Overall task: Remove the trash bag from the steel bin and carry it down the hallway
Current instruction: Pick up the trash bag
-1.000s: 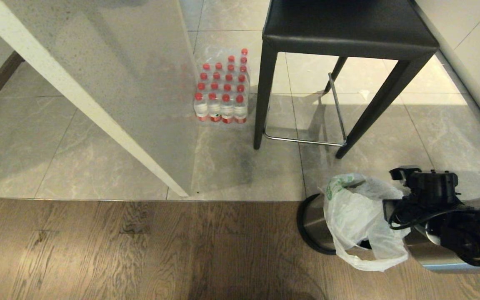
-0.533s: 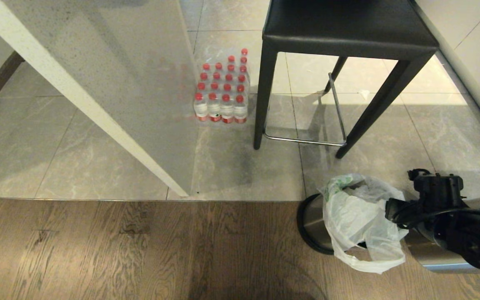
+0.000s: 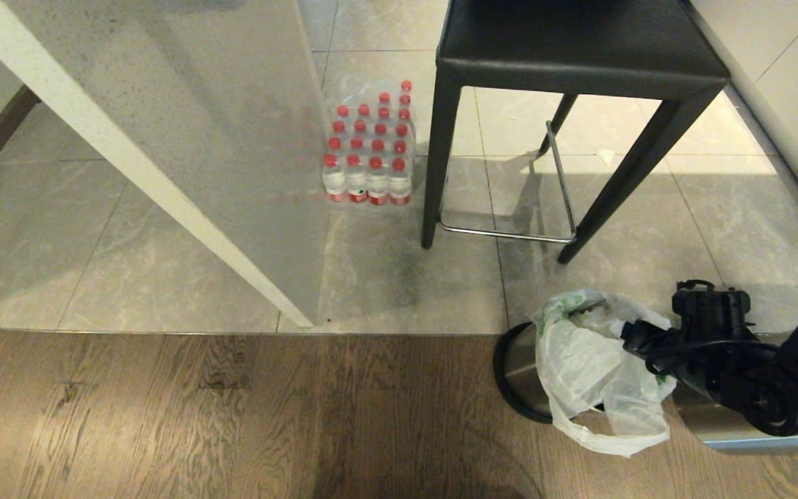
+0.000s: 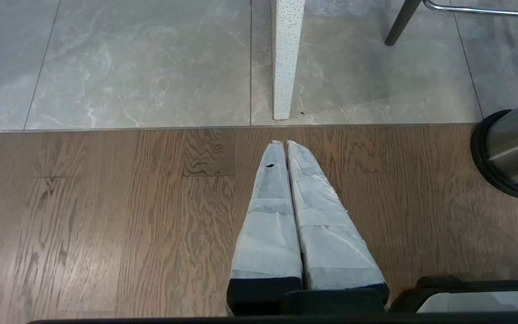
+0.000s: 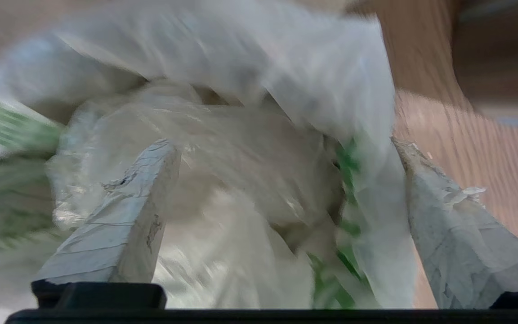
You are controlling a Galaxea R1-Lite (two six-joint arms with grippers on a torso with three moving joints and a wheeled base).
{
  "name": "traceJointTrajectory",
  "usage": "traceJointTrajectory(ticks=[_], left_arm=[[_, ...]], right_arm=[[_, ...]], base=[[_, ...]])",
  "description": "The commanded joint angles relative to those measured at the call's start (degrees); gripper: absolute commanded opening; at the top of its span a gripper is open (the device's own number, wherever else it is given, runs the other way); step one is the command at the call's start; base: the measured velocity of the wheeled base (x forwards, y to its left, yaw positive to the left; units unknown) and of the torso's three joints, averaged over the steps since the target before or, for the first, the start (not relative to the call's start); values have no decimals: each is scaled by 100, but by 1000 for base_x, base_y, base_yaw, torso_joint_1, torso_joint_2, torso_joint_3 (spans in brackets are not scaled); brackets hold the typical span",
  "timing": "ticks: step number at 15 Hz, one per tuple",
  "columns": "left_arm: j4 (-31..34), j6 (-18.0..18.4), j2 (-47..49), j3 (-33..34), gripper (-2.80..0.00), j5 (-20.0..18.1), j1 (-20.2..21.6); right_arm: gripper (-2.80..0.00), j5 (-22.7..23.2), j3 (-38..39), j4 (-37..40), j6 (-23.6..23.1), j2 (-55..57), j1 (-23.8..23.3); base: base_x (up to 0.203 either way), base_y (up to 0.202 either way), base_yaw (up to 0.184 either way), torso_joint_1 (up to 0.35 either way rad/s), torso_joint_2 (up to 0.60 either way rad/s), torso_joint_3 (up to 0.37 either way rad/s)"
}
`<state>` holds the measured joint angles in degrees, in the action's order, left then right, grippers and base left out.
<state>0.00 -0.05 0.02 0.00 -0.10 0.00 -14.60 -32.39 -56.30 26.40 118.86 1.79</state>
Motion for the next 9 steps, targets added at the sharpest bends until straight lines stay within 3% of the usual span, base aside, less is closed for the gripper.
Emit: traceJointTrajectory(ticks=[1,9], left_arm=[[0,-4,-2,0,-280,1,0],[0,-3,-2,-3,-280,1,0]], right_arm=[[0,0,-47,-141,-9,25,5],[0,63,-488,-173,-50,-91,547]], base=[[0,0,0,0,0,0],[0,0,0,0,0,0]])
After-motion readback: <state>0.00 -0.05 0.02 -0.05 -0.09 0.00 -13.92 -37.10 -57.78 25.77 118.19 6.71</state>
